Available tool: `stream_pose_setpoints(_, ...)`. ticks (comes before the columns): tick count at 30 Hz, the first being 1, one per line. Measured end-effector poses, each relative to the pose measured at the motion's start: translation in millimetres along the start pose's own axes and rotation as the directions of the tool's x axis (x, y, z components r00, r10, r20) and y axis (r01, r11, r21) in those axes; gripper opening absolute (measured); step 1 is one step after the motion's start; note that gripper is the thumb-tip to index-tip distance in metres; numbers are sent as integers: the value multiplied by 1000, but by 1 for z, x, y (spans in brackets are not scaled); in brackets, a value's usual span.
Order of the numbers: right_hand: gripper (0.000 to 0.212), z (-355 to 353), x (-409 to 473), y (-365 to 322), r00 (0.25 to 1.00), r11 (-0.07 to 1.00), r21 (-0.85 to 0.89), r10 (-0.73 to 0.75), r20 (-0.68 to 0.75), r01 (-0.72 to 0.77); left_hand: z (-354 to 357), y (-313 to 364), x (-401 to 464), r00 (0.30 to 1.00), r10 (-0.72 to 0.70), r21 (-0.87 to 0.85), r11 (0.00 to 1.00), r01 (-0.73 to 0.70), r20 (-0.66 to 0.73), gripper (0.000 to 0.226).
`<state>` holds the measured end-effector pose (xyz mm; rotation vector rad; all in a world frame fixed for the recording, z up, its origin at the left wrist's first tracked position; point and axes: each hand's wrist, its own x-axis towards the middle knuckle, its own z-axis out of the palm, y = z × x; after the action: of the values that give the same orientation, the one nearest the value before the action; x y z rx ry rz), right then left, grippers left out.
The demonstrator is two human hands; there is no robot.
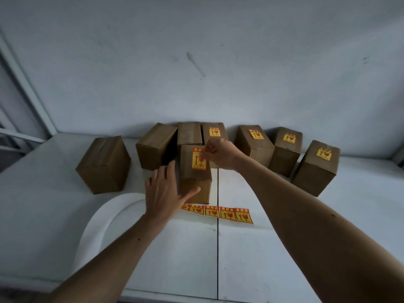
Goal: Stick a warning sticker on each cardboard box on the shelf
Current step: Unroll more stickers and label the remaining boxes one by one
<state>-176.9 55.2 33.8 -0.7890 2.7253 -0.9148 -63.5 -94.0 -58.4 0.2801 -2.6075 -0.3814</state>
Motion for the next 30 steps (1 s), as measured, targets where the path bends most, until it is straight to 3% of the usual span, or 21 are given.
stream_pose_setpoints(7, 22, 4, 22, -7, 994, 994, -110, 25, 106, -13, -5, 5, 15, 999, -46, -216, 976, 40, -20, 97)
stream_pose_setpoints(12, 23, 9, 30, -8, 994, 981, -193, 29, 106, -8, -1, 6, 31, 983, -172, -354, 917, 186, 69, 52)
stream_pose_setpoints(14, 24, 8, 30, -9, 993, 977, -214, 34, 110, -10, 2, 8, 36, 963, -228, -405, 875, 266, 141, 45)
stream_pose_setpoints(25, 28, 11, 30, -5, 995, 976, -218, 44, 91, -23, 11, 11, 47, 887, -330, -484, 748, 454, 322, 61)
stream_pose_setpoints(30, 25, 20, 29, 4, 997, 994, -90, 60, -45, -64, 10, 13, 48, 843, -352, -542, 649, 533, 407, 55)
